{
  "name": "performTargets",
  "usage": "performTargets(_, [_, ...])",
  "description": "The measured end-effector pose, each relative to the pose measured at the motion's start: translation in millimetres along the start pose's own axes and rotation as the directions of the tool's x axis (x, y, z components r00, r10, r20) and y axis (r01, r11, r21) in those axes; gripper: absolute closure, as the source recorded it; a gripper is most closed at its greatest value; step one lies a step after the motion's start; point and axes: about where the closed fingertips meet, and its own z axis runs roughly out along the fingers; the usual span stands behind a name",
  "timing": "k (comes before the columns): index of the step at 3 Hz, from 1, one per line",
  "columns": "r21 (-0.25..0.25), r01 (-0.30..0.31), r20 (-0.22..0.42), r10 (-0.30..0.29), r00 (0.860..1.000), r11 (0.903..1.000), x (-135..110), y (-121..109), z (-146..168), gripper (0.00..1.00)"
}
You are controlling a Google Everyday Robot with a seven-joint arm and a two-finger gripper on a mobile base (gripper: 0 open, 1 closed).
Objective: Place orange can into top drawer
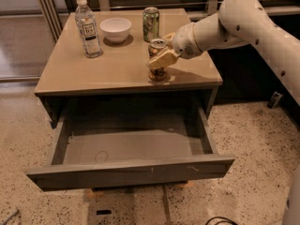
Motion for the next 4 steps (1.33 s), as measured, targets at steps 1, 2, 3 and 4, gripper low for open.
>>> performTargets(1, [0.0,0.0,0.0,0.0,1.0,1.0,0.0,0.1,0.0,0.89])
performTargets(2, [0.001,-0.001,0.01,0.001,1.0,1.0,-1.9,5.4,-1.4,1.0])
performTargets(3, [-0.013,0.012,0.035,-0.012,0.999,0.9998,-12.9,26.8,-14.9,1.0])
performTargets(4, [-0.03,0.025,0.058,-0.024,0.998,0.9992,-28.5,58.2,-36.1,1.0])
